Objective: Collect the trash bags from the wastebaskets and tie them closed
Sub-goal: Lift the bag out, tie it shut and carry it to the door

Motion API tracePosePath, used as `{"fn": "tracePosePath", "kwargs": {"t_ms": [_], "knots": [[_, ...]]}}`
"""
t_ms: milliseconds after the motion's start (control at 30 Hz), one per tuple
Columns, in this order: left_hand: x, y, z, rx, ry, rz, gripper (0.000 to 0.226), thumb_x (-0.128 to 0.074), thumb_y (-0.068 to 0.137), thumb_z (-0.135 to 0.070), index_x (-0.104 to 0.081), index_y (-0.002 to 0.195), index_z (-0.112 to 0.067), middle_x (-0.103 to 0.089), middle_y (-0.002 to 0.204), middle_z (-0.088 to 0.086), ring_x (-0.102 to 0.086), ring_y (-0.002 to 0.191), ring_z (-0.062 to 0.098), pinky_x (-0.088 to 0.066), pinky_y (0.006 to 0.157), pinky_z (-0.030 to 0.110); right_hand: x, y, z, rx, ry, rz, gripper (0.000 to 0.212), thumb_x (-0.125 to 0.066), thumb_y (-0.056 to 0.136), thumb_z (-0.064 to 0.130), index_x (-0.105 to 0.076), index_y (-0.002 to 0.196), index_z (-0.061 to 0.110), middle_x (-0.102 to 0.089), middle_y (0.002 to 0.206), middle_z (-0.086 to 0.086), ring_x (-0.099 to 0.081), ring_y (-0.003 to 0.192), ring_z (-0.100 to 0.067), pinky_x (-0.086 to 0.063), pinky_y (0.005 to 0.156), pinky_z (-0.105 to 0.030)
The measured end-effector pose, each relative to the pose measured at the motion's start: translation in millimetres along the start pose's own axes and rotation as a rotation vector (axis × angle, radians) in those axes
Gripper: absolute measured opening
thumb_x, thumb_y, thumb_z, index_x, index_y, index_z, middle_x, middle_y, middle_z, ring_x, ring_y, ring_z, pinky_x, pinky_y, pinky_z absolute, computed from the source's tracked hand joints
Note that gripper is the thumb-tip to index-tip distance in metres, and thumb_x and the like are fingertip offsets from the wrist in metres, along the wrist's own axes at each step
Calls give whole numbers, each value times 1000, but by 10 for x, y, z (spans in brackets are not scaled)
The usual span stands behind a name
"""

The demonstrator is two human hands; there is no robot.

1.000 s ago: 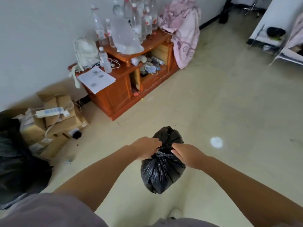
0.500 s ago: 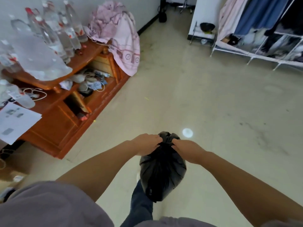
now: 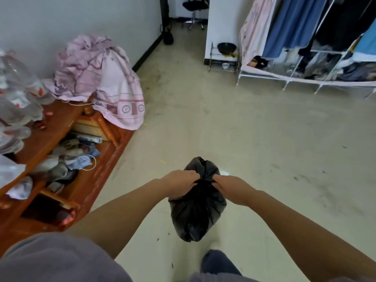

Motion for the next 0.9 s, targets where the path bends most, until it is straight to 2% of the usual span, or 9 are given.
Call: {"fn": "tracePosePath", "kwargs": {"t_ms": [133, 333, 467, 600, 733, 900], "knots": [[496, 916, 568, 36, -11, -22, 23, -35, 99, -25, -51, 104, -9, -57, 107, 11, -58, 94, 32, -46, 80, 43, 542, 912, -493, 7, -19, -19, 22, -30, 101, 28, -42, 93, 11, -60, 95, -15, -55, 82, -31, -40, 70, -39], [1219, 2155, 1261, 125, -85, -23, 19, -37, 97, -22, -50, 104, -10, -56, 109, 11, -57, 96, 31, -44, 79, 40, 1494, 2136, -1183, 77, -77, 32, 20, -32, 101, 32, -35, 88, 17, -61, 99, -13, -46, 75, -23, -33, 66, -32], [1660, 2819, 1771, 170, -152, -60, 20, -39, 96, -24, -50, 103, -10, -56, 106, 11, -56, 94, 31, -43, 77, 40, 2082, 3004, -1529, 142, -110, 49, 24, -32, 100, 37, -36, 89, 16, -60, 96, -13, -56, 84, -32, -33, 65, -33], [1996, 3517, 2453, 193, -148, -37, 22, -40, 97, -27, -50, 104, -10, -56, 108, 12, -56, 96, 30, -42, 78, 39, 2498, 3981, -1813, 150, -105, 70, 28, -29, 100, 39, -36, 87, 16, -50, 81, -6, -48, 73, -27, -34, 65, -34], [2401, 4240, 3277, 168, -167, -35, 24, -39, 98, -28, -51, 104, -9, -58, 106, 11, -57, 94, 29, -45, 79, 41, 2936, 5101, -2064, 113, -48, 42, 27, -27, 101, 38, -37, 89, 15, -55, 86, -12, -46, 73, -25, -34, 65, -35], [3121, 5002, 4366, 132, -140, -3, 25, -38, 98, -29, -51, 104, -9, -58, 107, 11, -58, 95, 30, -47, 80, 41, 3574, 6374, -2179, 49, 22, 34, 29, -28, 101, 37, -42, 94, 12, -56, 86, -11, -56, 83, -32, -37, 68, -37]]}}
Point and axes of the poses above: each hand's wrist, its own y-axis towards the middle knuckle, its own x-axis out of the back of the hand, z = x × y, the point moved 2 cm from there along y, towards the middle knuckle
